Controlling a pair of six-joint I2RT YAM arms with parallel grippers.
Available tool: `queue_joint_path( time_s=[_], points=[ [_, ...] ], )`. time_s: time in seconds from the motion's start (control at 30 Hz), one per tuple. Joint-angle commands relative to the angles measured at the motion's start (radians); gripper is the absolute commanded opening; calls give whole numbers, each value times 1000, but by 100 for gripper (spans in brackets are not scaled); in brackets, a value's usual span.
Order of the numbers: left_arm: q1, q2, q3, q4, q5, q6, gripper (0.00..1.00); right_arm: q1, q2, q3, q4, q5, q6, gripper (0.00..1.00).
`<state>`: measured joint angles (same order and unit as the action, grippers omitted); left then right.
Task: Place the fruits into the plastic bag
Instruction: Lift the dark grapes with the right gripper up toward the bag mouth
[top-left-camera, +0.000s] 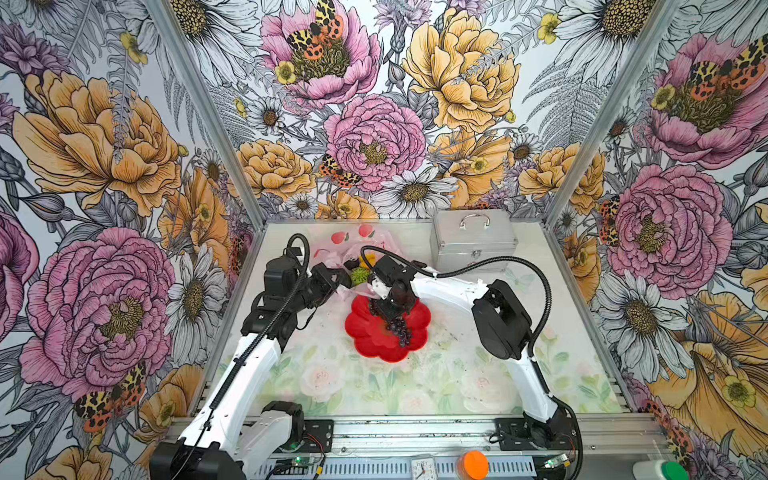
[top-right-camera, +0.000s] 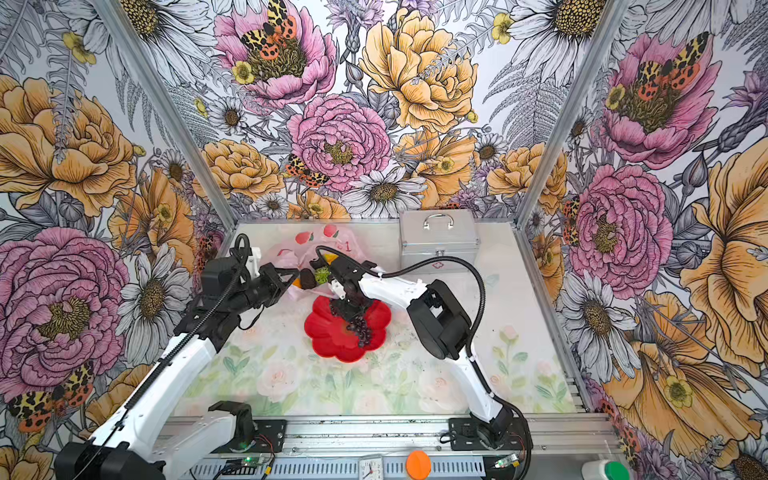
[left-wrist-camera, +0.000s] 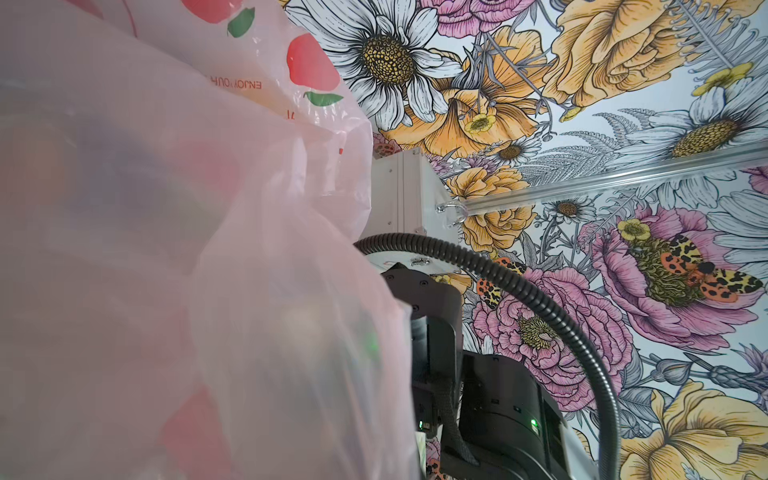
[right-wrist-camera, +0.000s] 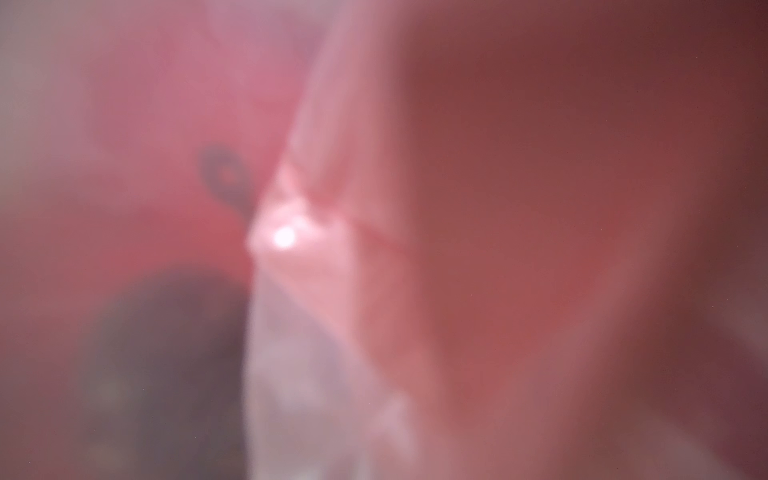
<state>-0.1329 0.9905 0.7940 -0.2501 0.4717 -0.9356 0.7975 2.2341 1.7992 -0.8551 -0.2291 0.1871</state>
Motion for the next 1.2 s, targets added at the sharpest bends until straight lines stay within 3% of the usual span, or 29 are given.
queue_joint_path(
  time_s=[0.0, 0.33, 0.77, 1.17],
  points=[
    [5, -16, 7, 8, -3, 9, 0, 1, -73, -22, 62, -128, 17, 23],
    [6, -7, 17, 26, -4, 0, 0, 1, -143, -85, 82, -260, 15, 22],
    [8, 7, 28, 30, -4, 5, 0, -35, -337, -202, 81, -301, 30, 21],
    [-3, 46, 63, 35, -2, 16, 0, -100, -505, -157, 82, -334, 88, 21]
  ],
)
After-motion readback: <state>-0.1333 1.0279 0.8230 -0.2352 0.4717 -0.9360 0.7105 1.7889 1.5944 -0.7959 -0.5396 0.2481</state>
